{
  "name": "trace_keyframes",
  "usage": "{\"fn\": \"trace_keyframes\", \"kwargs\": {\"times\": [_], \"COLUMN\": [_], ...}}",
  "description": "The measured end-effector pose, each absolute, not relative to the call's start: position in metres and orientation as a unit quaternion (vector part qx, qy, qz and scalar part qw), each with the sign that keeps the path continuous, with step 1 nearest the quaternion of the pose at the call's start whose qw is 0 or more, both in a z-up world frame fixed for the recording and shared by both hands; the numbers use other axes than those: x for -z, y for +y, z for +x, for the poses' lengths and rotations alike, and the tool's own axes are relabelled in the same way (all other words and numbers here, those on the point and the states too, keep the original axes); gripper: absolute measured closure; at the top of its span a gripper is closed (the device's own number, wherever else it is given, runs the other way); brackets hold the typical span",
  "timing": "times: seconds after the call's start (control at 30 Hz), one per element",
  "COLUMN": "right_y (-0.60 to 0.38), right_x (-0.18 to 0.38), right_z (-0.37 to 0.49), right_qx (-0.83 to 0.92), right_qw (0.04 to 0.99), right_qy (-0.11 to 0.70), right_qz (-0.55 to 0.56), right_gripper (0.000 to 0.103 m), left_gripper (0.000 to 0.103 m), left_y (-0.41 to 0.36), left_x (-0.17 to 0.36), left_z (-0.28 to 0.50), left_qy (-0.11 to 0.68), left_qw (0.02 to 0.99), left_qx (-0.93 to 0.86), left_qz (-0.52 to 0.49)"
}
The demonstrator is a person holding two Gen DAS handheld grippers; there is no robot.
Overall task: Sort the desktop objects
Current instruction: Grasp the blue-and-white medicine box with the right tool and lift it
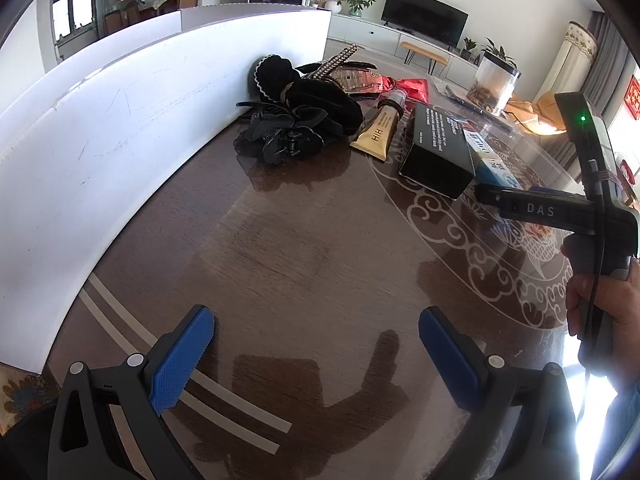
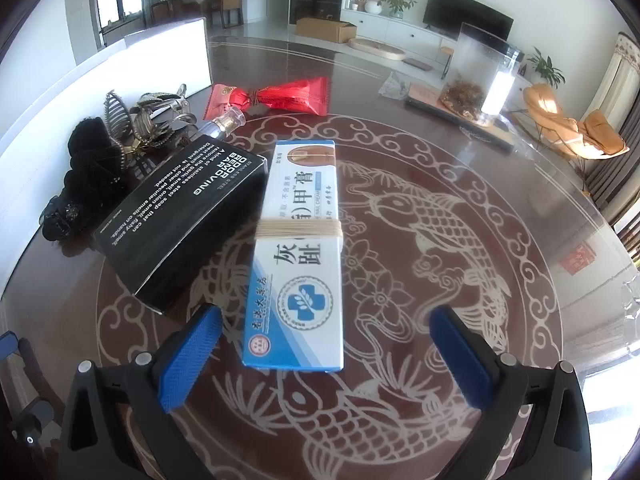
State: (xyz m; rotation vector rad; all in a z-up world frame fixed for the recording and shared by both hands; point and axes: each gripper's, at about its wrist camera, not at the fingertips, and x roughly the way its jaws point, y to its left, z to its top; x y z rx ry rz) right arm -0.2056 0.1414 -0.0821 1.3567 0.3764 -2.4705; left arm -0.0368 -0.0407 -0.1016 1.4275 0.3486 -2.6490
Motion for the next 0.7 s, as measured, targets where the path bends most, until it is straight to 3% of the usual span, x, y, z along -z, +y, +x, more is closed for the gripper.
{"fn": "trace_keyframes", "kwargs": {"times": [0.13,0.17,0.2,0.27,0.33,0.7], "right_y": [0.136,0.136,0.137,0.139,0.141,0.185], "right_x": [0.088,0.088,0.086,0.08,0.078,0.078], "right_z": [-0.223,-0.225,-0.225,-0.222,-0.219,-0.134], "right_qx": [0.858,0.858,0.862,0.87,0.871,0.88], "right_qw": [0.157,0.162,0.161,0.16,0.158,0.15], "right_qy": [0.107,0.098,0.095,0.089,0.089,0.102], "right_qz": [0.478,0.478,0.471,0.457,0.456,0.44], "right_gripper": [0.0,0.006,0.012,0.048,0.058,0.061], "left_gripper": [0.0,0.0,0.0,0.0,0.0,0.0], "left_y": [-0.039,-0.038,-0.037,-0.036,-0.035,-0.032], "left_x": [0.102,0.102,0.102,0.102,0.102,0.102], "left_z": [-0.037,-0.037,-0.038,-0.039,-0.039,-0.04], "left_qy": [0.118,0.115,0.113,0.111,0.111,0.108], "left_qw": [0.051,0.05,0.05,0.047,0.046,0.034], "left_qx": [0.875,0.875,0.875,0.876,0.876,0.876], "left_qz": [0.467,0.467,0.468,0.468,0.467,0.469]}}
